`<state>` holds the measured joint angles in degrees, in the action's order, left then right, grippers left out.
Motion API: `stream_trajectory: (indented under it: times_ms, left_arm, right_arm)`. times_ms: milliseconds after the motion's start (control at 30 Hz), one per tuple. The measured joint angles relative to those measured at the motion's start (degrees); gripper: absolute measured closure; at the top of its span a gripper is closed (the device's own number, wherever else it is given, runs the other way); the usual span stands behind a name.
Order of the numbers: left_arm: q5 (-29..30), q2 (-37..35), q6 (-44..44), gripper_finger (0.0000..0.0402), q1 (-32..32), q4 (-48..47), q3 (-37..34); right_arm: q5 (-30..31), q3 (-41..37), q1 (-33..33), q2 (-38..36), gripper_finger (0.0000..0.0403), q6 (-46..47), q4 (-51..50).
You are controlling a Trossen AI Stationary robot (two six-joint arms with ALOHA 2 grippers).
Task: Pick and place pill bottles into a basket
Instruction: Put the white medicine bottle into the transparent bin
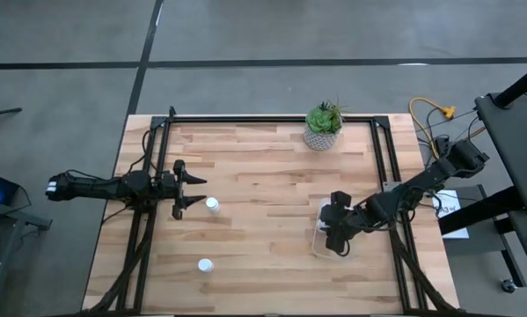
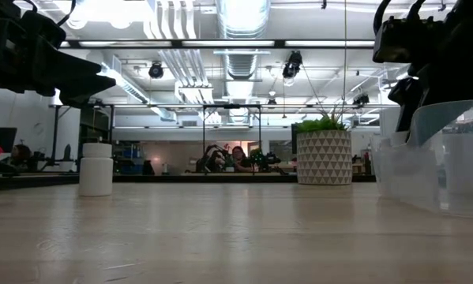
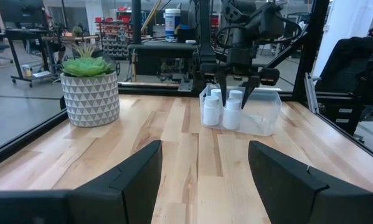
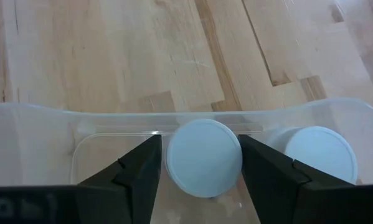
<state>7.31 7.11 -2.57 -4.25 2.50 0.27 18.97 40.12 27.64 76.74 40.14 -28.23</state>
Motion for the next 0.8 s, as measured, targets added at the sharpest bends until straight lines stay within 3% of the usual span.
stream_trajectory:
  times_ms: [567,800]
  left_arm:
    - [0.00,0.02,0.00,0.0180,0.01,-0.01,0.00]
    - [0.00,0.00,-0.02,0.0180,0.00,-0.02,0.00]
  right_arm:
    - [-2.33,1.92,-0.04,-10.13,0.0202,-0.26,-5.77]
    - [1.16,1.92,-0.15,-16.20,0.0202,0.07,-5.40]
